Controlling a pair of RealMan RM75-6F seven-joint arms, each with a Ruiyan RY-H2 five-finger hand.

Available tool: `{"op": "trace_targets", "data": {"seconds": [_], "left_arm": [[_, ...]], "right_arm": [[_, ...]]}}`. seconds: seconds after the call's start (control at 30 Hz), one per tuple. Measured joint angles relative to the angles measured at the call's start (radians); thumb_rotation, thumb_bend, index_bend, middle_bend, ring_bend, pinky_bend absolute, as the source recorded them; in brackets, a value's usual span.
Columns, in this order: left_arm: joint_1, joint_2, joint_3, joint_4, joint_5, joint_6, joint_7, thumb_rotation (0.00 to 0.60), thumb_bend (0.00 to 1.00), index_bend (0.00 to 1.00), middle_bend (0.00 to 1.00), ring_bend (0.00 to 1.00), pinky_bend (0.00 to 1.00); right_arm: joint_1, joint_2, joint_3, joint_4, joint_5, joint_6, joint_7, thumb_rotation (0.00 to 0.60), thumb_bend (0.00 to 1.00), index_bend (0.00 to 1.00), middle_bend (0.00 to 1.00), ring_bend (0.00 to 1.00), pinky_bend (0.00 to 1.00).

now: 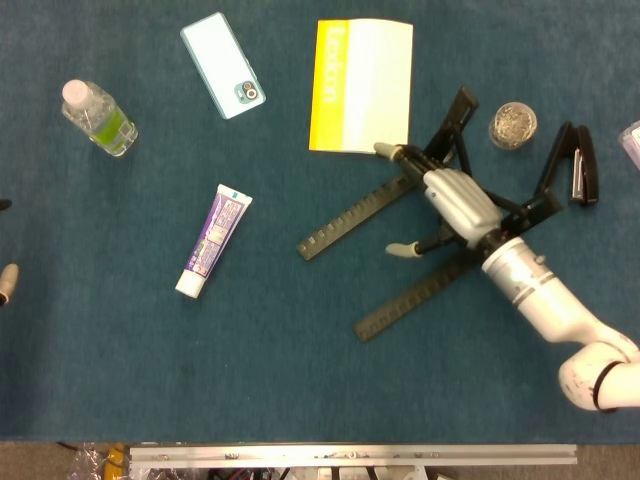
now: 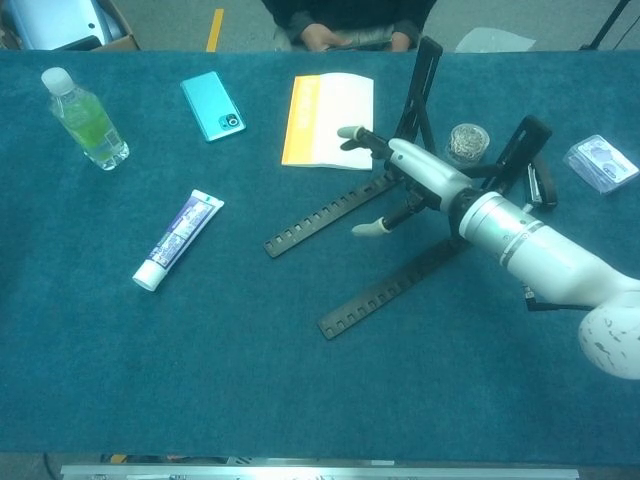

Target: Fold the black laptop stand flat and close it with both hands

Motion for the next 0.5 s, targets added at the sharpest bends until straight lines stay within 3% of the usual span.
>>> {"op": "trace_targets", "data": {"seconds": [0.23, 0.5], "left_arm": [[0.007, 0.007, -0.003, 0.003, -0.022, 0.003, -0.001, 0.600, 0.32, 0.19, 0.18, 0.18, 0.18], [0.006, 0.004, -0.006, 0.005, -0.051, -0.017, 0.006, 0.600, 0.32, 0.15, 0.16, 0.16, 0.18]], "right_arm": [[-0.003, 0.087, -0.027, -0.140, -0.112, 0.064, 0.059, 0.600, 0.00, 0.00, 0.12, 0.00, 0.09], [-0.029, 0.288, -0.048, -0.349, -0.186, 0.157, 0.071, 0.600, 0.00, 0.00, 0.12, 0.00, 0.09]]}}
